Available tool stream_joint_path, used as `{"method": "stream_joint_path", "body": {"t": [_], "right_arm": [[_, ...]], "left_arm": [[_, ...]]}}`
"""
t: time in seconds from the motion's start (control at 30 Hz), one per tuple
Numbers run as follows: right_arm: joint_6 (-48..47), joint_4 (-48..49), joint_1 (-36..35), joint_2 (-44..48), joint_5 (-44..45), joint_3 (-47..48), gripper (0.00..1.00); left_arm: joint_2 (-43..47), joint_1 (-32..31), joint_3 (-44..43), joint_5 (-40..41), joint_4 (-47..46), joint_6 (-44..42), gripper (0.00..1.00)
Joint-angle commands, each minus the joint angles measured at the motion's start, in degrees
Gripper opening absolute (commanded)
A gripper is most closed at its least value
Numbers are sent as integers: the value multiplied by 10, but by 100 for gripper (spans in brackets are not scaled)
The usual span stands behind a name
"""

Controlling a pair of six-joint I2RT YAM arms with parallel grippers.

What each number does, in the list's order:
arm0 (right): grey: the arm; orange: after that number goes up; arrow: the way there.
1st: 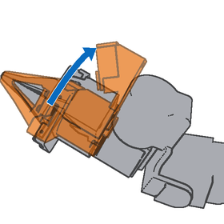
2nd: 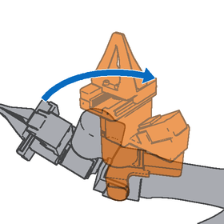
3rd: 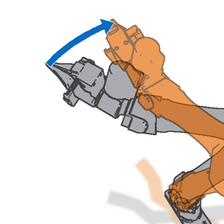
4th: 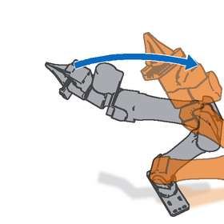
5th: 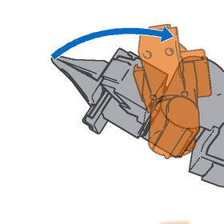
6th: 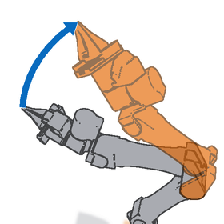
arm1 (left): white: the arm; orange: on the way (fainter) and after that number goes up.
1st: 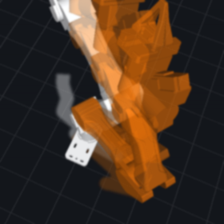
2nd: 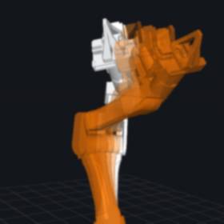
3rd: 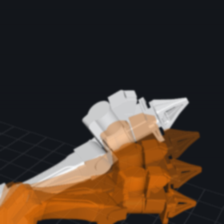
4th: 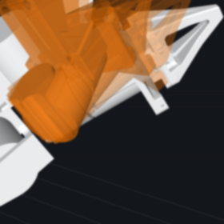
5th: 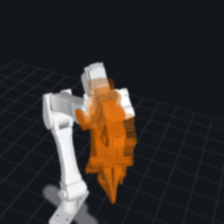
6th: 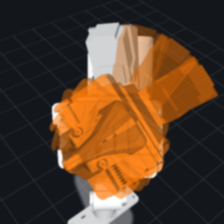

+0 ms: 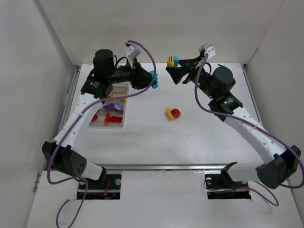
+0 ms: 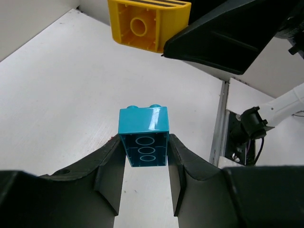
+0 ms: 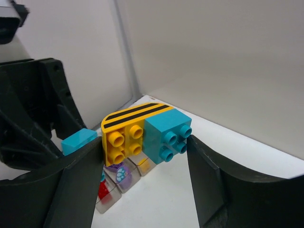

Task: Sort the legos into containers by color

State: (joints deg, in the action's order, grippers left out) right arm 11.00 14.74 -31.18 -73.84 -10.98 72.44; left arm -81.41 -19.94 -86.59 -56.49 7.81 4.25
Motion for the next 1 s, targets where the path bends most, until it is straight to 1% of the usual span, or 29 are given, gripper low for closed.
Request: {"method": "stream_joint_path", "body": {"t": [0.0,0.03,0.07,0.1,0.13,0.17,0.2,0.27,0.3,0.33,0.37,0.4,0.43,0.5,0.6,0.63,0.73,0.77,0.87,0.9,0.97], "right_arm": [[12,-4,2,8,57,4,0],[12,-19,2,3,63,4,0],[12,-19,2,3,63,4,0],[12,-25,2,3,63,4,0],[12,-25,2,3,57,-3,0],[12,-25,2,3,57,-3,0],[7,-25,2,3,57,-9,0],[0,-31,2,3,52,-14,0],[0,-31,2,3,46,-14,0],[0,-31,2,-3,46,-14,0],[-6,-31,2,-9,39,-14,0],[-12,-38,2,-9,39,-14,0],[-12,-38,2,-15,33,-14,0],[-17,-38,8,-20,32,-14,0],[-22,-38,8,-32,21,-14,0],[-28,-44,8,-32,21,-8,0],[-34,-55,8,-46,10,3,0],[-34,-55,8,-51,10,3,0],[-34,-55,8,-58,10,9,0],[-34,-55,13,-58,10,9,0],[-34,-60,13,-63,10,9,0]], "left_arm": [[25,10,0,27,15,-21,0],[25,17,0,86,24,-28,0],[25,17,0,126,33,-42,0],[25,32,6,171,40,-43,0],[25,43,18,254,41,-43,0],[25,58,23,286,41,-43,0],[17,91,28,315,41,-43,0],[2,125,37,387,16,-43,0],[-22,143,44,396,7,-36,0],[-35,175,44,396,-2,-30,0],[-49,189,44,376,-23,-35,0],[-62,198,44,336,-35,-42,0],[-86,211,44,322,-48,-49,0],[-104,211,49,287,-91,-102,0],[-131,211,71,286,-132,-216,0],[-139,211,77,307,-138,-298,0],[-190,211,56,354,-138,-397,0],[-217,211,48,362,-138,-445,0],[-250,218,10,368,-133,-464,0],[-268,218,3,368,-133,-480,0],[-274,218,3,358,-125,-496,0]]}}
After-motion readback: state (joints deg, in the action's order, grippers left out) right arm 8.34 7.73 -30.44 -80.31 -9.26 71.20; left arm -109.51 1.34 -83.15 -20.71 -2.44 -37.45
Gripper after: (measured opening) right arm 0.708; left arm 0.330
